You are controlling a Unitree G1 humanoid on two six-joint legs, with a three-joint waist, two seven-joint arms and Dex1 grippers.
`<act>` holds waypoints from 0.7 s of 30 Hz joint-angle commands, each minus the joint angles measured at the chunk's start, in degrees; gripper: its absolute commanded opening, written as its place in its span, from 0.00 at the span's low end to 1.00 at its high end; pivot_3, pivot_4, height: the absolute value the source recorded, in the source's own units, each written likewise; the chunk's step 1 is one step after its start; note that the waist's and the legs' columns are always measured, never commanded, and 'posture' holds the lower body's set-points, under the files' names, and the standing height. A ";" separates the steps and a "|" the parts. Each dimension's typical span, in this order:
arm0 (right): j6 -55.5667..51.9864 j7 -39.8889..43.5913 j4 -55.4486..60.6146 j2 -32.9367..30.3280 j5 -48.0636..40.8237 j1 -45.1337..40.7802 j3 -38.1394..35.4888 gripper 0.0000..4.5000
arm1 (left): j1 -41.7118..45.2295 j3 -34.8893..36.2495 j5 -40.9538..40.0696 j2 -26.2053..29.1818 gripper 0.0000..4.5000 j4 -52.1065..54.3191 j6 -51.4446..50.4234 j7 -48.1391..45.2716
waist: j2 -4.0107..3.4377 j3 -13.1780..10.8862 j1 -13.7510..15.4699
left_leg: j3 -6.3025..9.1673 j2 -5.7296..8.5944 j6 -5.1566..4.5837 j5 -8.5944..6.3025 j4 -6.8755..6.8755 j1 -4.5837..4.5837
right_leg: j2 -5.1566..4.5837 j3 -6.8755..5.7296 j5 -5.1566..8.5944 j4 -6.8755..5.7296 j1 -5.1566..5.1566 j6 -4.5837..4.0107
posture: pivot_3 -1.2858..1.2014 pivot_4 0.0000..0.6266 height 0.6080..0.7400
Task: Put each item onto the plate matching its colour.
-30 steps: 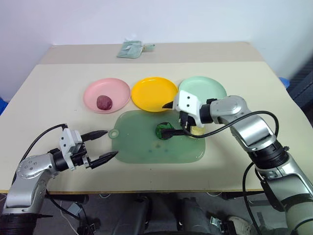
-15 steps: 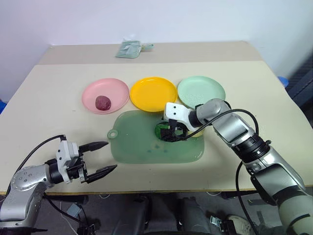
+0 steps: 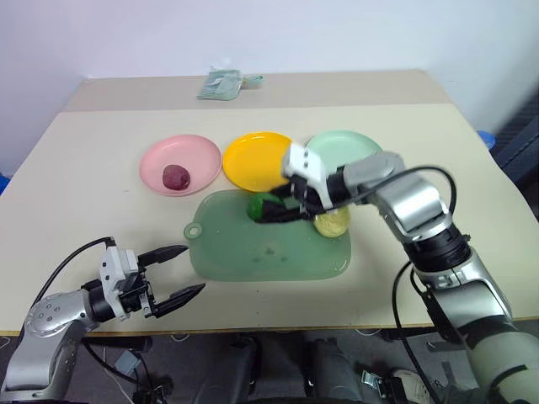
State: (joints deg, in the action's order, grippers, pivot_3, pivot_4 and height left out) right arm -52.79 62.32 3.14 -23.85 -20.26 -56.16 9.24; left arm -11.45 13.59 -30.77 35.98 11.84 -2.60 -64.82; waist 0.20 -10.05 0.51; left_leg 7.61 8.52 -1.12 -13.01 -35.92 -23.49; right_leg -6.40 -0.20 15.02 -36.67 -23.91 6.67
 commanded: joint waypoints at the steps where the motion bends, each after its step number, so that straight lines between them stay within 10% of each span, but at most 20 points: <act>1: 2.99 -4.86 -6.54 -0.23 -2.64 -4.38 -9.68 0.51 | 1.19 -0.95 0.33 -0.83 1.00 1.06 0.94 1.21 | 0.12 0.07 0.29 | 0.01 0.00 0.00 0.00 0.00 0.00 | 0.01 -0.01 0.00 0.01 0.01 0.00 | 0.52 0.24 1.00; 12: 41.17 -18.09 -59.90 -0.12 7.25 -13.95 -16.03 0.51 | 2.42 0.46 -5.22 -2.25 1.00 5.31 -3.06 4.02 | 0.07 0.04 -1.31 | -0.08 -0.01 0.20 0.32 0.30 0.01 | 0.01 0.04 -0.08 0.05 0.12 -0.12 | 0.52 0.24 1.00; 21: 51.21 -21.63 -74.53 1.56 10.14 -14.54 -17.89 0.51 | 2.15 2.80 -6.67 0.07 1.00 7.02 -4.84 4.02 | -0.04 -0.02 -2.69 | -0.10 -0.08 0.28 0.38 0.39 0.01 | 0.10 0.09 -0.07 0.02 0.05 -0.15 | 0.52 0.24 1.00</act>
State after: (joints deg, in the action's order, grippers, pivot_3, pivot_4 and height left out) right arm -3.32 40.81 -71.79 -22.26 -10.06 -68.49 -7.35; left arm -9.00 14.85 -35.88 35.65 16.82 -7.39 -60.88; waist 0.16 -10.08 -2.18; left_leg 7.51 8.43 -0.84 -12.64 -35.53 -23.48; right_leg -6.29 -0.11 14.95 -36.66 -23.86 6.53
